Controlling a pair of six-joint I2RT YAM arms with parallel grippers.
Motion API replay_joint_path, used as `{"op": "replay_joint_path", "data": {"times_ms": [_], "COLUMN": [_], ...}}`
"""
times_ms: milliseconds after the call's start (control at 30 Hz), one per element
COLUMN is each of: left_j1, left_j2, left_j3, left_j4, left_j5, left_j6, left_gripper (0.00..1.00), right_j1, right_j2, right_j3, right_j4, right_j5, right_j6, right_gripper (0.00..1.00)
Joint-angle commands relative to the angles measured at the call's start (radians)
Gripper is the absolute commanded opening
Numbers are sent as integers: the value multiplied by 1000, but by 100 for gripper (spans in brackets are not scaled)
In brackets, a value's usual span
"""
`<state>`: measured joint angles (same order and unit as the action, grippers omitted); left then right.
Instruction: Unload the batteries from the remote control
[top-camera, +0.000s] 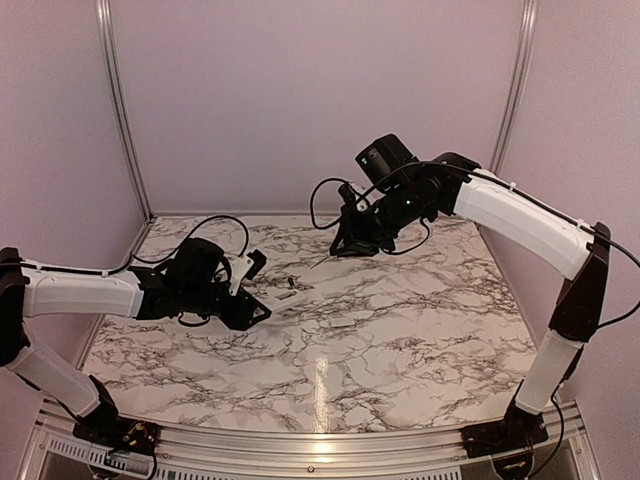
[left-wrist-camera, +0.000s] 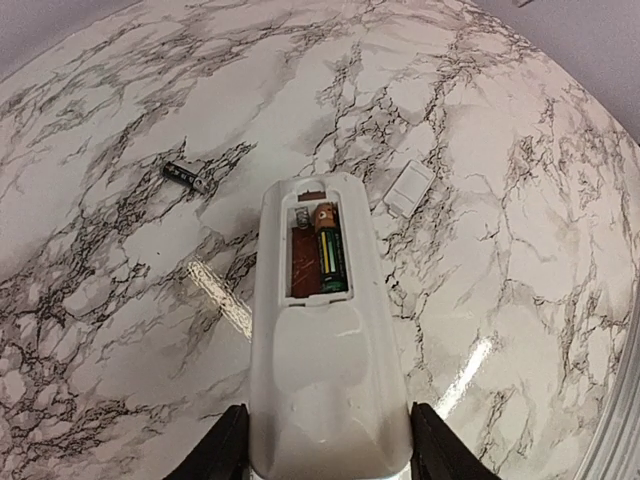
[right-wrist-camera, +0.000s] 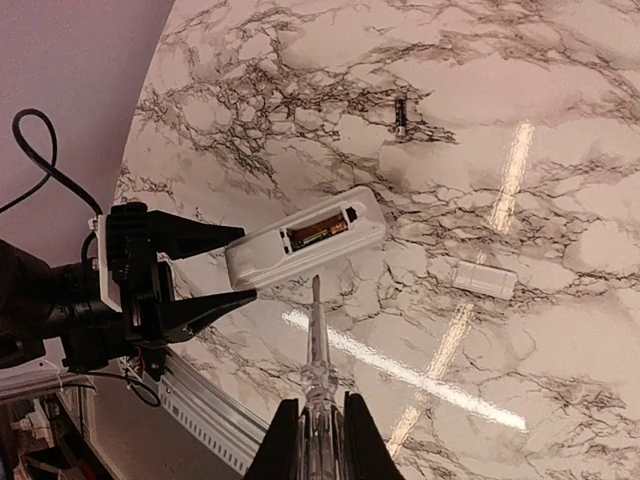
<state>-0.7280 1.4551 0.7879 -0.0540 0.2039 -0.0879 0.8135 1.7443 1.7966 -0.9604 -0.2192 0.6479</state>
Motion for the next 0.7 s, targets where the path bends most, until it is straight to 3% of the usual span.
{"op": "replay_joint_path", "data": {"times_ms": [0,133,667], "left_j1": [-36,-72,-191], "left_j2": [-68,-94,-98], "left_j3": [-47,-88,-67], "left_j4": [163,219,198], "left_j5": [-151,-218,-492], "left_j6": [185,272,506], "left_gripper": [3,3,1], "right_j1": [7,14,18], "right_j2": [51,77,151], "right_j3": [54,55,124], "right_j4": [-21,-17,-4], "right_j5": [-38,-65,-124], "right_j6": [33,47,49], "right_gripper": [0,0,0]}}
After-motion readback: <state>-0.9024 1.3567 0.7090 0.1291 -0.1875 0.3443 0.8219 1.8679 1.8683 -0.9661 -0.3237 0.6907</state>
